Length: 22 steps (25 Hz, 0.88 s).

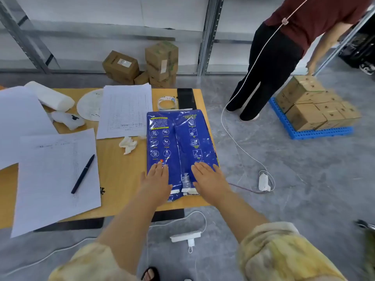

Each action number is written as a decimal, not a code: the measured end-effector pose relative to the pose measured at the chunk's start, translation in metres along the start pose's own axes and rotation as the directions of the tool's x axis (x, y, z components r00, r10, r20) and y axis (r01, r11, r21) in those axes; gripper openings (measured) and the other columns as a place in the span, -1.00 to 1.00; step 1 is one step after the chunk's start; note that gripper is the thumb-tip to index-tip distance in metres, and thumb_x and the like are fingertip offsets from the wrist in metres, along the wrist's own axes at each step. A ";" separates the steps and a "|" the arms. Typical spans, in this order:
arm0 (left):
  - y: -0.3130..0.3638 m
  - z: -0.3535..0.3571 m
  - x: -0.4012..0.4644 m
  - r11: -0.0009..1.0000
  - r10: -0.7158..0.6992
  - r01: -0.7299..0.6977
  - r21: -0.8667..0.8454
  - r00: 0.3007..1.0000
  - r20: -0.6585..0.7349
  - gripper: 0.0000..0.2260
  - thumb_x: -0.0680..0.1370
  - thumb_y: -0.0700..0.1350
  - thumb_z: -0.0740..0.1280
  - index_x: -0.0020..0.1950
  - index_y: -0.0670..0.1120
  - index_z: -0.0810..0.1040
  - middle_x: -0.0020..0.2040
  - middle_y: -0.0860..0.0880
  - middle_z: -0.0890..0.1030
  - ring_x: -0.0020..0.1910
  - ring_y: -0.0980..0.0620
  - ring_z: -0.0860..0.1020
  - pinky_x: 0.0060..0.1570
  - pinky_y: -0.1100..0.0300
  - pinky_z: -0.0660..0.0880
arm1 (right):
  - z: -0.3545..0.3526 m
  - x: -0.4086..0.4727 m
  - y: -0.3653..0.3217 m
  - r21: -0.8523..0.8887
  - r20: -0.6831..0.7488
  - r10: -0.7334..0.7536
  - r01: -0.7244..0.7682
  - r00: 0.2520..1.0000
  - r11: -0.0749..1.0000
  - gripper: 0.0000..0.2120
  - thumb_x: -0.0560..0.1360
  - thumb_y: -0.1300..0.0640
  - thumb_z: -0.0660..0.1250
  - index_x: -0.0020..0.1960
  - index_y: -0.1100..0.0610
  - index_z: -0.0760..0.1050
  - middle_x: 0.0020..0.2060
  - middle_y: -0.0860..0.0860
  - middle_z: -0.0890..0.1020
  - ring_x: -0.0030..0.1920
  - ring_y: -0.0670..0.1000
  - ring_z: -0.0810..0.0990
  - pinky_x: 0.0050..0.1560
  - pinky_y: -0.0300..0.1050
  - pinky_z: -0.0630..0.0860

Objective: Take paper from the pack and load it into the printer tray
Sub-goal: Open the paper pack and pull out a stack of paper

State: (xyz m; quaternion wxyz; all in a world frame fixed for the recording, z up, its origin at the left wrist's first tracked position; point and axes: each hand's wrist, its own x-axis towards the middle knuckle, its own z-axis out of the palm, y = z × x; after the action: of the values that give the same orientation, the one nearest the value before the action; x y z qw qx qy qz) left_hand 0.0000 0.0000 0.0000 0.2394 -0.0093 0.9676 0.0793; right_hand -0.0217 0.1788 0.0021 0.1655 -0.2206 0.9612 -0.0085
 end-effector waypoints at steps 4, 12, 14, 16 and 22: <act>-0.007 0.014 0.005 1.000 0.010 -0.010 0.020 0.999 0.034 -0.37 0.62 0.04 0.10 0.55 -0.14 -0.13 0.59 -0.12 -0.11 0.57 -0.08 -0.12 0.49 0.01 0.04 | 0.011 0.012 -0.012 0.031 -0.072 -0.030 0.032 0.997 0.999 -0.53 0.54 0.17 0.23 0.42 0.16 0.24 0.35 0.11 0.41 0.36 0.15 0.35 0.38 0.10 0.25; -0.003 0.020 0.011 0.994 0.017 -0.023 0.106 0.999 0.051 -0.40 0.64 0.03 0.04 0.54 -0.18 -0.18 0.59 -0.15 -0.16 0.56 -0.12 -0.17 0.52 0.01 0.04 | 0.002 0.025 -0.022 0.084 -0.094 0.036 -0.028 0.995 0.996 -0.75 0.58 0.18 0.18 0.24 0.13 0.40 0.17 0.10 0.54 0.16 0.13 0.48 0.17 0.01 0.42; -0.004 0.018 0.011 0.994 0.021 -0.027 0.106 0.998 0.059 -0.39 0.64 0.04 0.04 0.54 -0.17 -0.19 0.59 -0.15 -0.16 0.56 -0.12 -0.17 0.52 0.01 0.06 | -0.001 0.026 -0.023 0.070 -0.076 0.047 -0.042 0.996 0.997 -0.78 0.57 0.18 0.19 0.21 0.13 0.41 0.14 0.11 0.55 0.13 0.13 0.50 0.13 0.01 0.44; -0.004 0.017 0.011 0.995 0.019 -0.025 0.098 0.998 0.062 -0.39 0.64 0.04 0.05 0.54 -0.17 -0.19 0.59 -0.14 -0.16 0.56 -0.12 -0.17 0.52 0.02 0.07 | -0.002 0.027 -0.023 0.058 -0.064 0.047 -0.044 0.997 0.997 -0.78 0.57 0.17 0.21 0.20 0.13 0.43 0.13 0.11 0.55 0.11 0.13 0.51 0.13 0.02 0.46; -0.004 0.018 0.010 0.992 0.025 -0.032 0.125 0.998 0.060 -0.38 0.64 0.05 0.04 0.54 -0.17 -0.21 0.58 -0.15 -0.19 0.56 -0.12 -0.18 0.52 0.02 0.05 | -0.003 0.026 -0.026 0.066 -0.050 0.028 -0.025 0.998 0.998 -0.73 0.54 0.22 0.24 0.23 0.15 0.38 0.17 0.13 0.52 0.15 0.13 0.49 0.16 0.02 0.44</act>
State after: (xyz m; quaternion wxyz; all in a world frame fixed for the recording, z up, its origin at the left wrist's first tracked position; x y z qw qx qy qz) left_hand -0.0001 -0.0004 -0.0209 0.2665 0.0219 0.9633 0.0218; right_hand -0.0334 0.1441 -0.0011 0.1482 -0.2020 0.9672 -0.0431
